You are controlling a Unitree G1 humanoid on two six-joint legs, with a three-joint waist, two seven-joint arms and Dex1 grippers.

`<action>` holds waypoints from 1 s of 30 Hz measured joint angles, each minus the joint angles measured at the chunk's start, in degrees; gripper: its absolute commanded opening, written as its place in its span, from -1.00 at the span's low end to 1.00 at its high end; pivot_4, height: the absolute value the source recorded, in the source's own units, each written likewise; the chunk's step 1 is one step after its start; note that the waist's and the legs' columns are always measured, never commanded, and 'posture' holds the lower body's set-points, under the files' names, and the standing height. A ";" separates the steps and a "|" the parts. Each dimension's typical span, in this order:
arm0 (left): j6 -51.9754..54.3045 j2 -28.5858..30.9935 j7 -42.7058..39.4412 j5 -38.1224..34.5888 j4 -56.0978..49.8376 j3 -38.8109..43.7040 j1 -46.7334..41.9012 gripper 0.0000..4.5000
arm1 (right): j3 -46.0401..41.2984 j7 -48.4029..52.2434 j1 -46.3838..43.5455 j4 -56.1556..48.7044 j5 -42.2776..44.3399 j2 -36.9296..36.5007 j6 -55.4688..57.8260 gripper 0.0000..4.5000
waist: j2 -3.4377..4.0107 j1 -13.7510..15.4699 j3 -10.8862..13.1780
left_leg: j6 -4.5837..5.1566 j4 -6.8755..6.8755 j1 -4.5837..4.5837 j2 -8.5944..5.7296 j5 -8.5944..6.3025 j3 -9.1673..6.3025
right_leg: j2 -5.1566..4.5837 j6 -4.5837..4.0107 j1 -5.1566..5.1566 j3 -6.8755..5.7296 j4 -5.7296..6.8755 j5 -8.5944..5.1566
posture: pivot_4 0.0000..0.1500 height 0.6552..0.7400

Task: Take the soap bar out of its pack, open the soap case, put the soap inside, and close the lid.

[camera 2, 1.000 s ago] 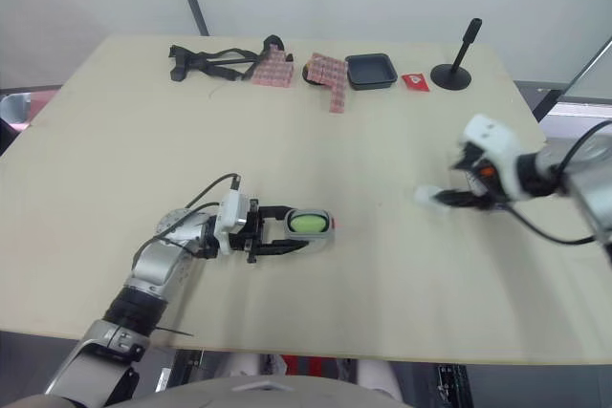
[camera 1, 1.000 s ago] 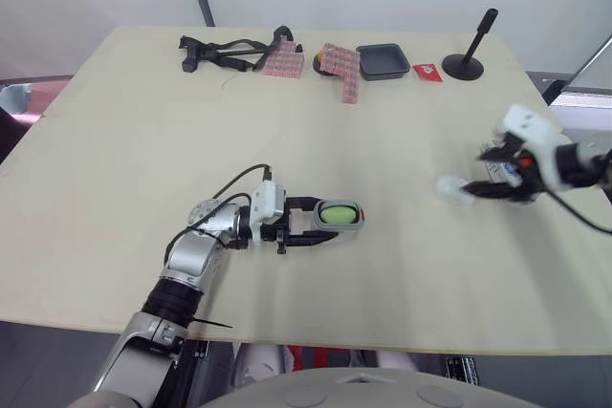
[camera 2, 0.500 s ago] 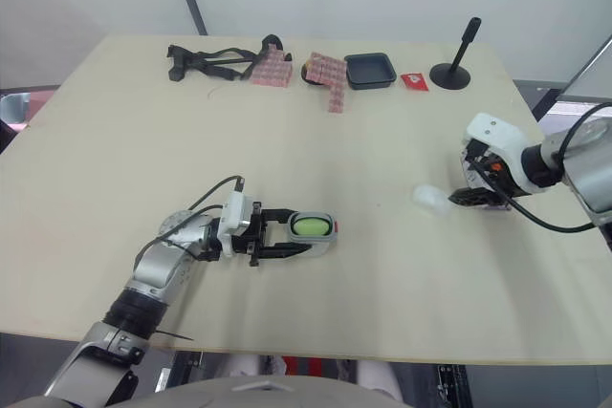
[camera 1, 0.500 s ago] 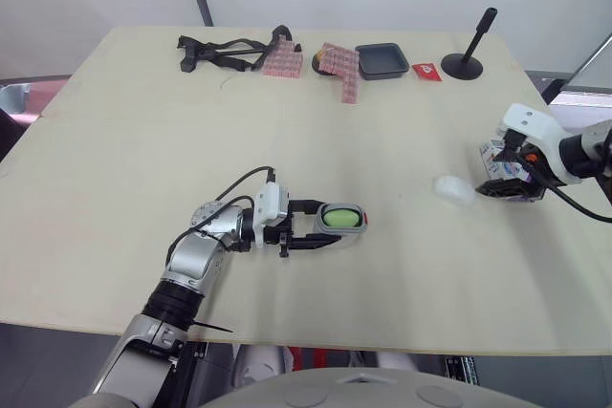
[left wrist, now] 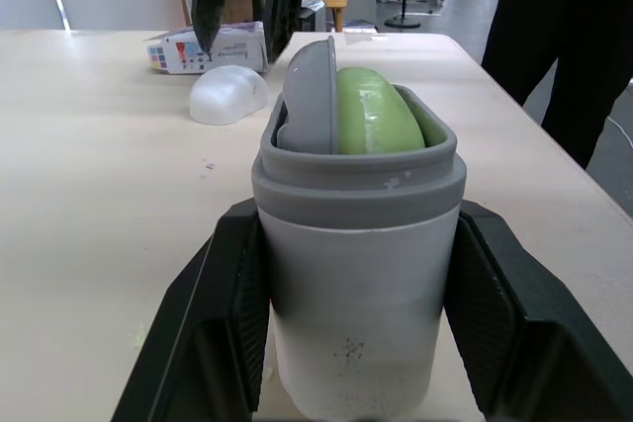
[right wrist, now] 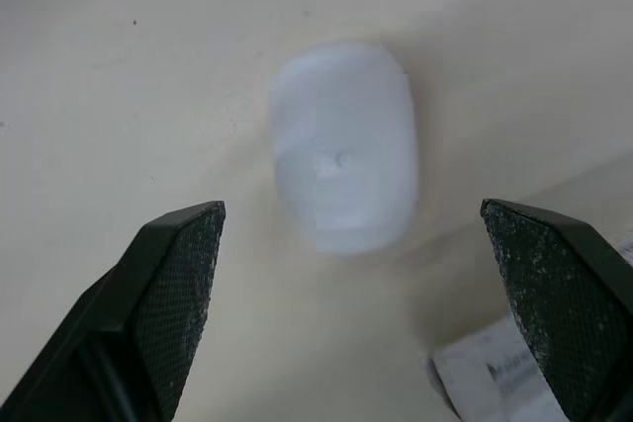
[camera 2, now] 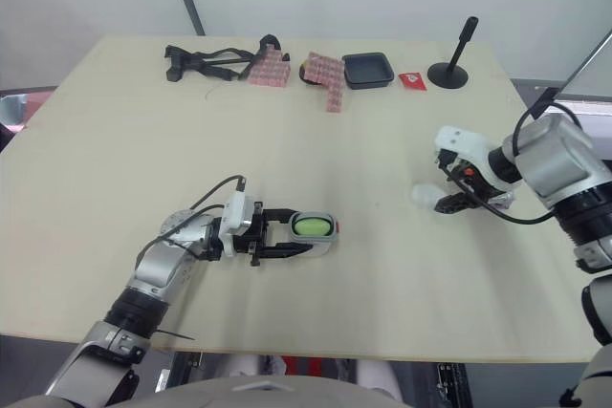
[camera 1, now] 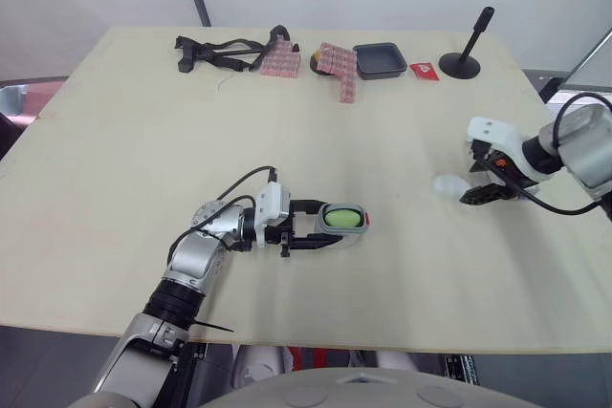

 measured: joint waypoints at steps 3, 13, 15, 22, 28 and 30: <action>0.03 -0.04 0.03 0.02 -0.01 -0.01 -0.03 -0.02 | 0.87 0.54 -1.31 2.04 -1.73 1.97 -1.17 0.98 | 0.00 0.01 0.00 | 0.00 0.02 -0.03 0.00 0.00 0.01 | 0.00 0.00 -0.04 0.00 0.02 0.00 | 1.00 1.00; 0.14 -0.02 0.25 0.01 -0.02 -0.02 -0.03 -0.02 | 1.47 2.05 -2.08 3.16 -5.34 4.40 -2.59 0.98 | 0.00 0.04 0.00 | 0.00 0.05 -0.02 0.00 0.00 0.02 | 0.00 0.00 -0.05 0.00 0.08 0.00 | 1.00 1.00; 0.17 -0.02 0.27 0.01 -0.02 -0.02 -0.03 -0.02 | 1.46 2.18 -2.07 3.43 -5.67 4.45 -2.70 0.98 | 0.00 0.03 0.00 | 0.00 0.05 -0.02 0.00 0.00 0.02 | 0.00 0.00 -0.05 0.01 0.09 0.00 | 1.00 1.00; 0.26 -0.03 0.44 0.01 -0.03 -0.01 -0.03 -0.02 | 1.46 2.19 -1.93 4.00 -7.35 4.86 -3.84 0.98 | 0.00 0.02 0.00 | 0.00 0.05 -0.02 0.00 0.00 0.03 | 0.00 0.00 -0.05 0.01 0.11 0.00 | 1.00 1.00; 0.47 -0.05 0.65 0.02 -0.16 -0.02 -0.03 -0.02 | 1.46 2.14 -1.54 4.03 -8.02 5.66 -4.12 0.46 | 0.00 0.02 0.00 | 0.00 0.05 -0.02 0.00 0.00 0.03 | 0.00 0.00 -0.06 0.01 0.11 0.00 | 1.00 1.00; 0.53 -0.05 0.79 0.03 -0.32 -0.03 -0.02 -0.02 | 1.46 2.12 -1.50 4.04 -8.30 5.75 -4.17 0.17 | 0.00 0.02 0.00 | 0.00 0.05 -0.02 0.00 0.00 0.03 | 0.00 0.00 -0.06 0.01 0.11 0.00 | 1.00 1.00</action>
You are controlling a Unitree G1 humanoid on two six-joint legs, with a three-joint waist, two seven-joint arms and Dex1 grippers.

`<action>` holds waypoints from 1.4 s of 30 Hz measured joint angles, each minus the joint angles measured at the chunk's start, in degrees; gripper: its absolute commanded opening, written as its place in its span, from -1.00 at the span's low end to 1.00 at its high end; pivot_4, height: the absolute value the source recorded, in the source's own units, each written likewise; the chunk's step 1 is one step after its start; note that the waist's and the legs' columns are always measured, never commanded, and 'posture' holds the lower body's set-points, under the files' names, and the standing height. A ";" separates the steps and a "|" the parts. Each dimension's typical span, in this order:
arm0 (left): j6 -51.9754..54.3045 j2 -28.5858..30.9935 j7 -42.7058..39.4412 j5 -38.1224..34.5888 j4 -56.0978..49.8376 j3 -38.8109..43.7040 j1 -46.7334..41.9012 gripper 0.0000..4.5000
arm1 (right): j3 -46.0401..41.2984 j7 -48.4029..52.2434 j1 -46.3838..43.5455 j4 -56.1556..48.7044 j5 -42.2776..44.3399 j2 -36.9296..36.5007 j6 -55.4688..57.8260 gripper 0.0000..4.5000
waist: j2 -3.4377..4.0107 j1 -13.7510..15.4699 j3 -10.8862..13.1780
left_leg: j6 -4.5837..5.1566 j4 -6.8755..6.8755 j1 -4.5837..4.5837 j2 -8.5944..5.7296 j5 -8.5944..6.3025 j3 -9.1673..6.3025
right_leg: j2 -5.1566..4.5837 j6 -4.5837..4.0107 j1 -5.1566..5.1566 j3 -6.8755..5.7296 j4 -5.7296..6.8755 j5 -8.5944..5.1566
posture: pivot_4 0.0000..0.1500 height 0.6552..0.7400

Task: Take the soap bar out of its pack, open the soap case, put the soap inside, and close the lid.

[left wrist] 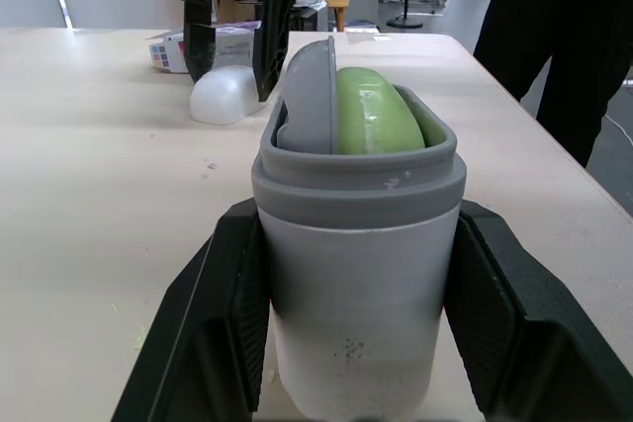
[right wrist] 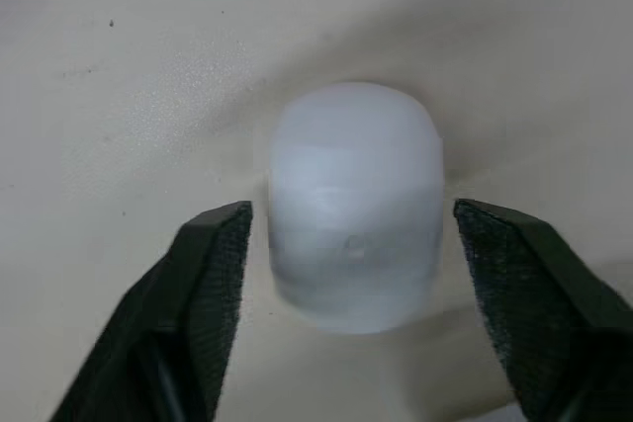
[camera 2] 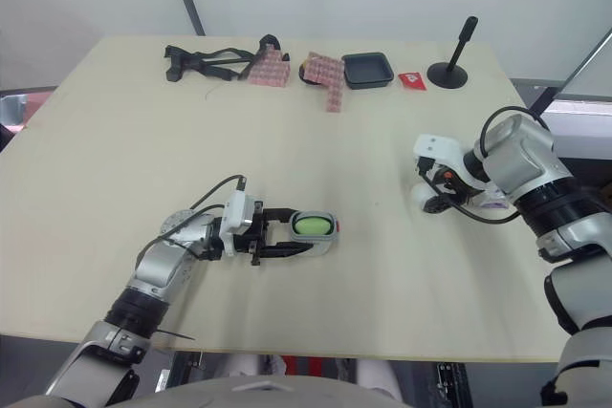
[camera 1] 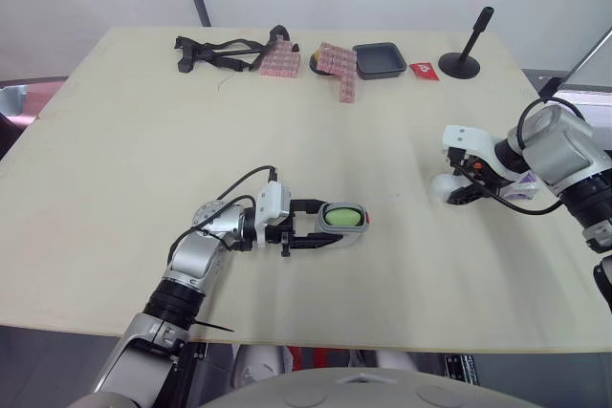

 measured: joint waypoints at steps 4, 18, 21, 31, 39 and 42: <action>0.12 0.04 0.10 0.01 -0.36 -0.02 0.12 -0.02 | -0.04 -0.10 0.01 0.00 -0.26 0.23 -0.08 -0.15 | 0.00 -0.03 0.00 | 0.00 0.00 0.01 0.00 0.00 0.00 | 0.00 0.00 0.00 0.00 0.01 0.00 | 1.00 1.00; 0.45 0.04 0.64 0.11 -0.73 -0.03 0.21 -0.02 | -0.20 2.48 0.47 -3.53 -1.09 0.29 -0.96 -0.15 | 0.00 -0.10 0.00 | 0.00 0.02 0.01 0.01 0.00 0.01 | 0.01 0.00 -0.03 0.01 0.05 0.00 | 1.00 1.00; 0.45 0.02 0.79 0.25 -0.72 -0.04 0.21 -0.02 | -0.50 4.74 -0.14 -6.33 -1.02 -0.65 -1.01 -0.15 | 0.00 -0.09 0.00 | 0.00 0.02 0.00 0.01 0.00 0.01 | 0.00 0.00 -0.05 0.01 0.07 0.00 | 1.00 1.00; 0.53 -1.66 2.12 0.44 1.33 0.16 -1.81 -0.02 | -1.08 9.63 -6.39 -21.68 4.23 -1.10 5.10 -0.15 | 0.00 -0.12 0.00 | 0.00 0.04 0.02 0.02 0.00 0.04 | 0.02 -0.01 -0.10 0.07 0.17 0.00 | 1.00 1.00; -0.66 -3.77 3.05 2.11 4.27 0.03 -3.03 -0.02 | -1.18 9.92 -10.85 -32.28 11.00 1.26 11.89 -0.15 | 0.00 0.07 0.00 | 0.00 0.05 0.03 0.02 0.01 0.04 | 0.01 -0.01 -0.14 0.09 0.21 0.00 | 1.00 1.00; -1.00 -4.42 3.36 2.36 5.18 0.03 -3.45 -0.02 | -0.99 9.69 -12.31 -34.62 12.69 2.44 13.88 -0.15 | 0.00 0.05 0.00 | -0.01 0.05 0.04 0.01 0.01 0.05 | 0.01 -0.01 -0.14 0.10 0.23 0.00 | 1.00 1.00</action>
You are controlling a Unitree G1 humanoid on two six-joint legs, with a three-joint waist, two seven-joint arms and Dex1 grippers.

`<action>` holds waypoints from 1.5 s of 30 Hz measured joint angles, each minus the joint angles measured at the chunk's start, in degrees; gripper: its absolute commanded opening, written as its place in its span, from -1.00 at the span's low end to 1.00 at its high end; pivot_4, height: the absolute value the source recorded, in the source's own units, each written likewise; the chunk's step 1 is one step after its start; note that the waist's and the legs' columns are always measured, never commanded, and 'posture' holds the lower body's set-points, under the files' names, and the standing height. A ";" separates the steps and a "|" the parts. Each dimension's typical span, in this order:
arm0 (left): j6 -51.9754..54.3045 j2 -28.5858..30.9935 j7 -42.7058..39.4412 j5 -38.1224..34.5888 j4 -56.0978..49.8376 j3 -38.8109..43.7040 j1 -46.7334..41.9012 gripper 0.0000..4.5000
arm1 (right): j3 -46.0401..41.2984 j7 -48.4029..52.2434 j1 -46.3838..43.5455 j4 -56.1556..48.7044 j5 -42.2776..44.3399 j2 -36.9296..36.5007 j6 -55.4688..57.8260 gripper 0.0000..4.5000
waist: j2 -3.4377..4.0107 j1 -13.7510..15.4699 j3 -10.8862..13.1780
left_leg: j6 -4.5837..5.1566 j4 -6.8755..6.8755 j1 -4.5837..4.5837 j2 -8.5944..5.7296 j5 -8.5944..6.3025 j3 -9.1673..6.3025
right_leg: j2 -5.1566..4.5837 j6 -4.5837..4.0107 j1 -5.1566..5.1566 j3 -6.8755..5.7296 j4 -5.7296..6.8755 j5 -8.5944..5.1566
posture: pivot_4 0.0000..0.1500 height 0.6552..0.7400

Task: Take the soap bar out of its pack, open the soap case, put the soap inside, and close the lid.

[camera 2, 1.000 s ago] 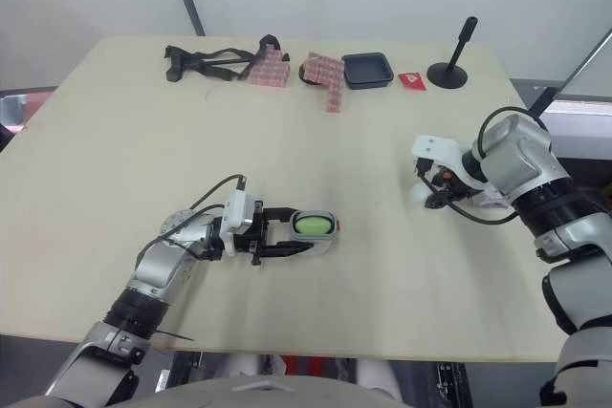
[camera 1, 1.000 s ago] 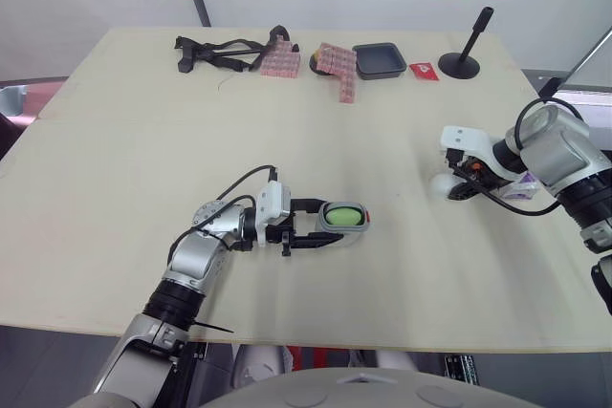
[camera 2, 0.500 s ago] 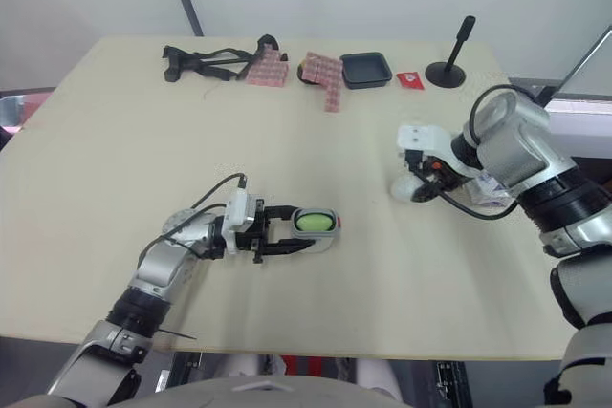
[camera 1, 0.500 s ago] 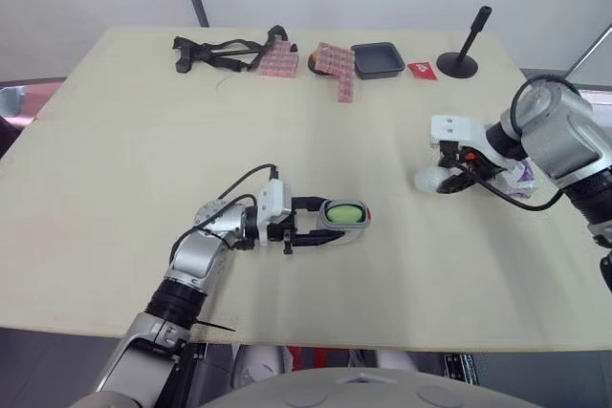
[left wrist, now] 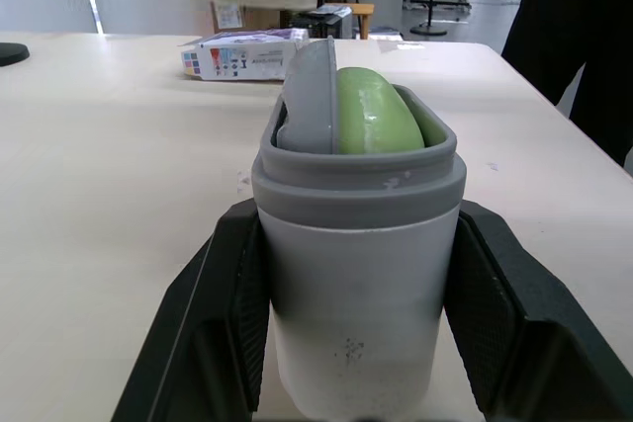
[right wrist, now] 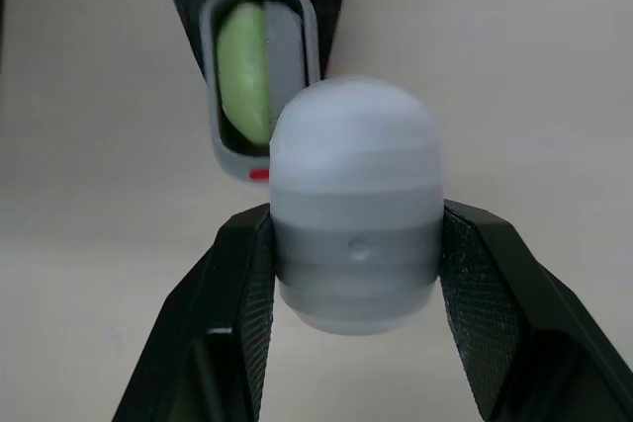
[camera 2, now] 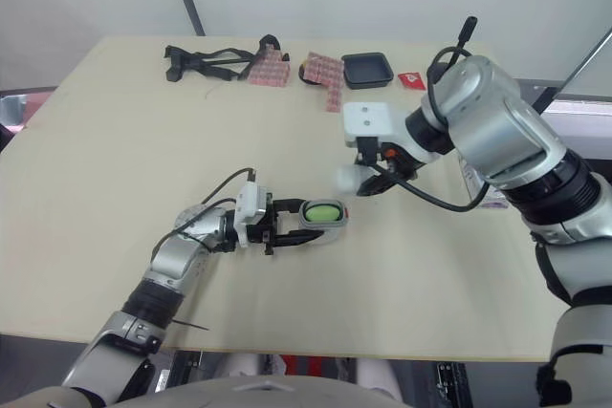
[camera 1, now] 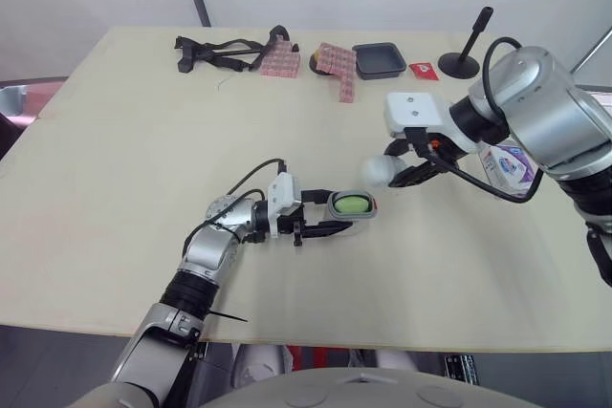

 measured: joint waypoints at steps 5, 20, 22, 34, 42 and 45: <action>-0.22 -0.11 0.02 0.01 0.31 -0.01 -0.14 -0.02 | 1.29 -1.14 -0.22 -3.23 2.10 1.38 2.84 -0.15 | 0.00 0.06 0.00 | -0.01 0.00 0.01 0.00 0.00 0.00 | 0.00 0.00 0.00 0.00 0.03 0.00 | 1.00 1.00; -0.22 0.00 0.03 0.00 0.29 0.00 -0.16 -0.02 | 6.76 -5.62 -0.22 -4.31 4.10 3.79 5.44 -0.15 | 0.00 0.01 0.00 | -0.02 0.00 0.03 -0.02 0.01 0.01 | 0.01 0.00 0.01 0.02 0.06 0.00 | 1.00 1.00; -0.22 0.03 0.03 0.01 0.29 -0.01 -0.16 -0.02 | 7.04 -6.01 -0.22 -4.36 4.12 3.82 5.62 -0.15 | 0.00 0.01 0.00 | -0.02 0.00 0.04 -0.02 0.01 0.01 | 0.01 0.00 0.01 0.02 0.07 0.00 | 1.00 1.00; -0.22 0.19 0.06 0.01 0.29 0.04 -0.14 -0.02 | 7.26 -7.56 -0.69 -4.61 4.16 5.61 7.20 -0.15 | 0.00 -0.06 0.00 | -0.03 0.00 0.06 -0.01 0.02 0.01 | 0.01 0.00 0.02 0.03 0.08 0.00 | 1.00 1.00; -0.22 0.12 0.16 0.18 0.29 0.04 -0.11 -0.02 | 7.88 -7.67 -0.90 -4.61 4.11 5.57 6.92 -0.15 | 0.00 -0.10 -0.02 | -0.04 0.00 0.10 -0.02 0.02 0.01 | 0.01 0.00 0.05 0.03 0.11 0.00 | 1.00 1.00; -0.22 0.10 0.23 0.41 0.25 0.07 -0.09 -0.02 | 8.04 -7.92 -0.89 -4.61 4.11 5.64 6.91 -0.15 | 0.00 -0.13 -0.04 | -0.04 0.00 0.13 -0.01 0.02 0.01 | 0.00 0.00 0.07 0.03 0.11 0.00 | 1.00 1.00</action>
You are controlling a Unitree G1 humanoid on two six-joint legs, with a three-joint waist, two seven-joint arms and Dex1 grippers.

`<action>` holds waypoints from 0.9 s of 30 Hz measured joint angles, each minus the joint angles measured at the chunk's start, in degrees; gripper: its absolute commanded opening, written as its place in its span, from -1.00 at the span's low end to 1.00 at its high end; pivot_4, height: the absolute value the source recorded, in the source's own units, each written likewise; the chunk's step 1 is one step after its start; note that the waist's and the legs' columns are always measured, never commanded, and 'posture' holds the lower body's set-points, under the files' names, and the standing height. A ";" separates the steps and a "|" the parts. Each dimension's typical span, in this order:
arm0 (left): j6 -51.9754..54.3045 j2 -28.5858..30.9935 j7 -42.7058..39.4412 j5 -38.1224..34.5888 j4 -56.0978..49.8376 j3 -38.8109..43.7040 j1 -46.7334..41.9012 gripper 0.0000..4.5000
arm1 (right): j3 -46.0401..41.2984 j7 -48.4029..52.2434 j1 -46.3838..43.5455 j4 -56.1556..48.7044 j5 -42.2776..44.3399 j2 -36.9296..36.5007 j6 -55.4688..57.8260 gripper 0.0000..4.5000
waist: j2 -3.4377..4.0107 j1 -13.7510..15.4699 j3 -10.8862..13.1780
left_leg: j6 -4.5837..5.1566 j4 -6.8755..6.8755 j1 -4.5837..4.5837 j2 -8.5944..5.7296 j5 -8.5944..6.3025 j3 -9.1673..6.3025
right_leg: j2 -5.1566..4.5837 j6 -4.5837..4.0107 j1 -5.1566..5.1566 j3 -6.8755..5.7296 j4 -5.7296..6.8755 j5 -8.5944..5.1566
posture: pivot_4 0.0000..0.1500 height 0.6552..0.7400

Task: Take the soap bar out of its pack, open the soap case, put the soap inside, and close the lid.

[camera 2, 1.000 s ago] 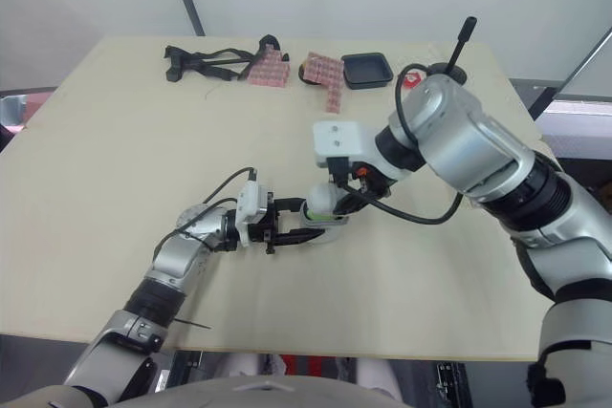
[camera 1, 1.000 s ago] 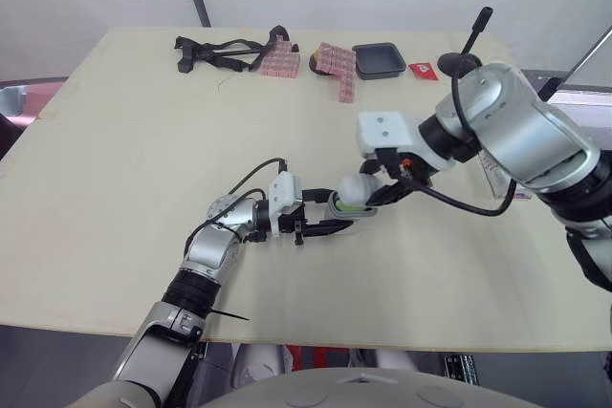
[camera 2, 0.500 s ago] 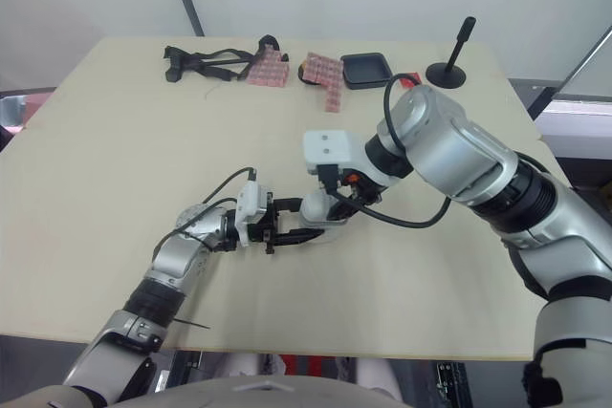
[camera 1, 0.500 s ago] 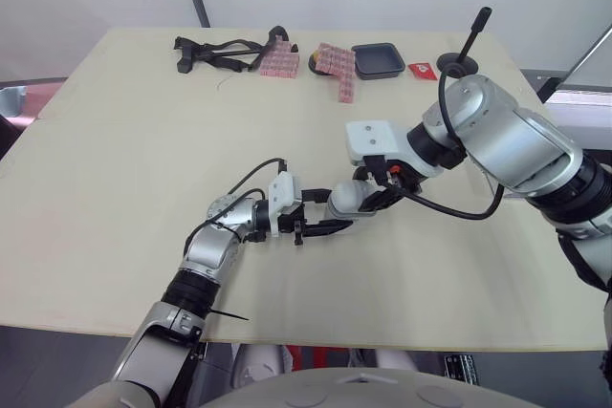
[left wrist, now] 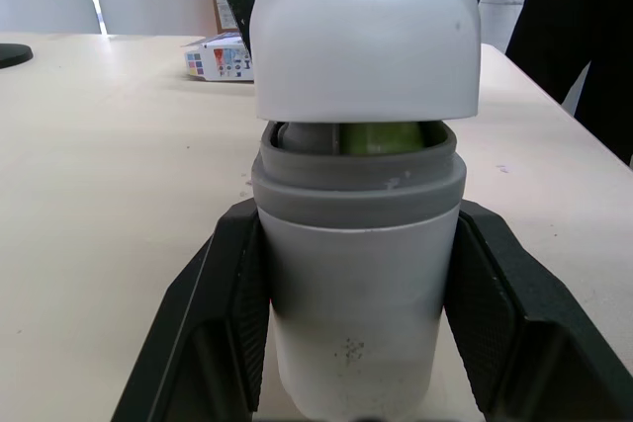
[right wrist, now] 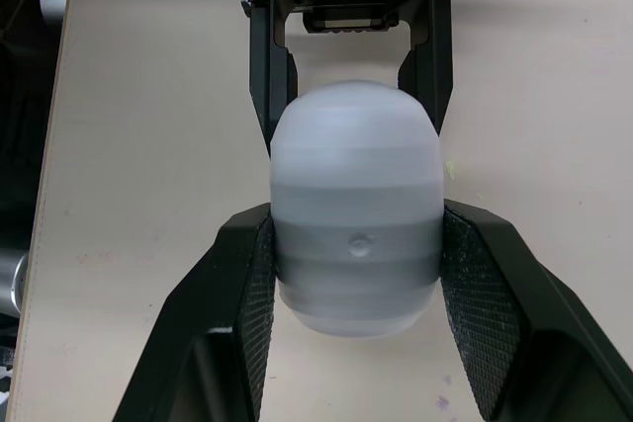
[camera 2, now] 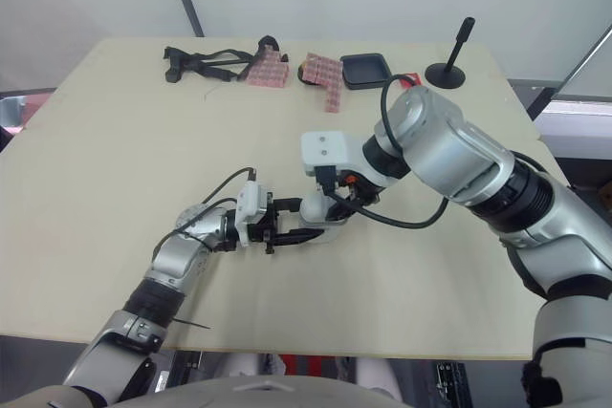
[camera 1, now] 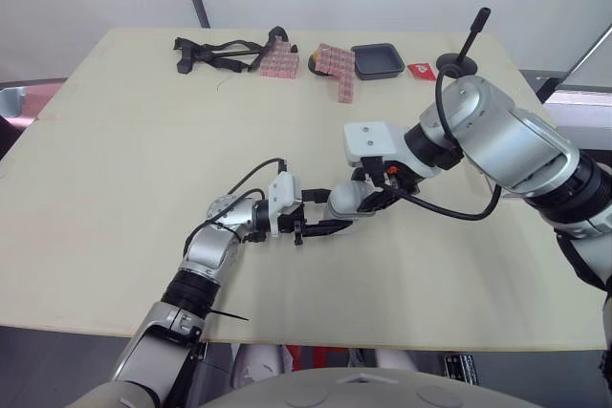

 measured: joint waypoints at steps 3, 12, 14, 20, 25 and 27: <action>0.00 0.01 0.07 0.09 0.00 0.04 0.03 -0.02 | 0.17 -0.33 0.00 0.00 0.00 0.09 0.02 -0.15 | -0.01 -0.03 -0.02 | -0.01 0.00 0.03 0.00 0.01 0.00 | -0.01 0.00 0.03 0.00 0.00 0.00 | 1.00 1.00; 0.00 0.05 0.13 0.16 -0.05 0.07 0.17 -0.02 | 0.35 -0.95 0.07 -0.01 0.01 0.42 0.48 -0.15 | -0.04 -0.06 -0.05 | -0.03 0.00 0.08 0.00 0.02 0.00 | -0.02 0.00 0.09 0.01 0.00 0.00 | 1.00 1.00; 0.00 0.07 0.15 0.16 -0.06 0.11 0.21 -0.02 | 0.41 -1.05 0.07 0.01 0.01 0.55 0.50 -0.15 | -0.04 -0.10 -0.07 | -0.03 0.00 0.09 0.00 0.02 0.00 | -0.02 0.00 0.10 0.01 0.00 0.00 | 1.00 1.00; 0.00 0.17 0.27 0.14 -0.07 0.22 0.34 -0.02 | 0.50 -1.44 0.07 0.49 0.00 1.40 0.48 -0.15 | -0.05 -0.24 -0.10 | -0.05 -0.01 0.12 0.01 0.03 0.00 | -0.07 0.00 0.11 0.00 0.00 0.00 | 1.00 1.00; 0.01 0.18 0.50 0.11 -0.09 0.32 0.54 -0.02 | 0.92 -1.71 0.08 0.75 0.00 1.82 0.26 -0.15 | -0.07 -0.29 -0.12 | -0.07 -0.01 0.15 0.02 0.04 0.00 | -0.09 0.00 0.16 0.00 0.00 0.00 | 1.00 1.00; 0.02 0.25 0.58 0.11 -0.09 0.33 0.55 -0.02 | 1.00 -1.71 0.07 1.10 -0.02 1.80 0.03 -0.15 | -0.07 -0.34 -0.13 | -0.07 -0.01 0.19 0.02 0.04 0.00 | -0.10 0.00 0.19 0.00 0.00 0.00 | 1.00 1.00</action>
